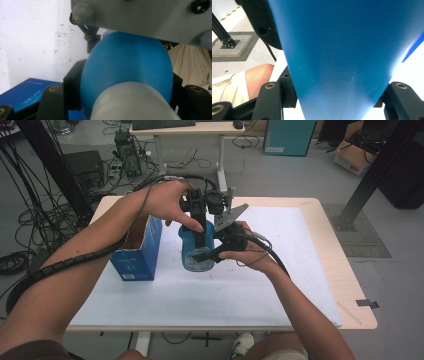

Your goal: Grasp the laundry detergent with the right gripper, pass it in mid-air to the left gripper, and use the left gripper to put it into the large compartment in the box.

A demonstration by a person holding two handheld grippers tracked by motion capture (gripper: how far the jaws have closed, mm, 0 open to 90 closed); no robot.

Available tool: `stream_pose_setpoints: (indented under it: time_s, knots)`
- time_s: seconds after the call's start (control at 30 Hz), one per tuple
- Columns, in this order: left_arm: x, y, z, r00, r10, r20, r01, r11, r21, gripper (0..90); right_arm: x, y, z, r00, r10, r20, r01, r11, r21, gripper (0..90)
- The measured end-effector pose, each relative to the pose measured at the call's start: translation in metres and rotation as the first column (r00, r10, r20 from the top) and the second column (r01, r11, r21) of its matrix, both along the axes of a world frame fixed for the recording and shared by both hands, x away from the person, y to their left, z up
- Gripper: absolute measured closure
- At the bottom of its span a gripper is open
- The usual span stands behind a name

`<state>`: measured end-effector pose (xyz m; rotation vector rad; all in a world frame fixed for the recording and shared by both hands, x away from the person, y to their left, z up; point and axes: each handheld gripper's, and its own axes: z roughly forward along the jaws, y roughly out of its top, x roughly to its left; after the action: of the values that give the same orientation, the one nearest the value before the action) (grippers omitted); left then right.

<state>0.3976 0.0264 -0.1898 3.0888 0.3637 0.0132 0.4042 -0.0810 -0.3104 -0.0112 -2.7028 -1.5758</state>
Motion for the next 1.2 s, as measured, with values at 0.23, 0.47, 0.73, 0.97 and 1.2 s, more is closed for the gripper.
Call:
stream_pose_setpoints:
  time_s: [0.23,0.47,0.73,0.97,1.2]
  knots:
    - [0.0001,0.0008,-0.0006,1.0000,-0.002,-0.002,0.002,1.0000,-0.001,36.8,-0.0003,0.0007,-0.0006,1.0000,-0.001,-0.003,0.001,1.0000,-0.004,41.0]
    - [0.0000,-0.0004,0.0019,1.0000,0.004,-0.009,-0.004,1.0000,-0.002,36.9,0.0006,-0.0005,0.0008,1.0000,0.002,0.005,-0.002,1.0000,0.007,40.9]
    - [-0.0001,0.0000,0.0007,1.0000,0.005,-0.001,-0.005,1.0000,-0.003,36.9,0.0009,-0.0004,0.0004,1.0000,0.004,0.008,-0.004,1.0000,0.004,40.9]
    - [0.0000,0.0000,0.0007,1.0000,0.006,-0.001,-0.006,1.0000,-0.001,36.9,0.0010,-0.0001,0.0005,1.0000,0.004,0.006,-0.004,1.0000,0.004,40.9]
    - [0.0011,0.0004,0.0013,1.0000,0.000,-0.004,0.000,1.0000,0.002,36.9,0.0016,-0.0003,0.0003,1.0000,0.004,0.006,-0.004,1.0000,0.007,40.7]
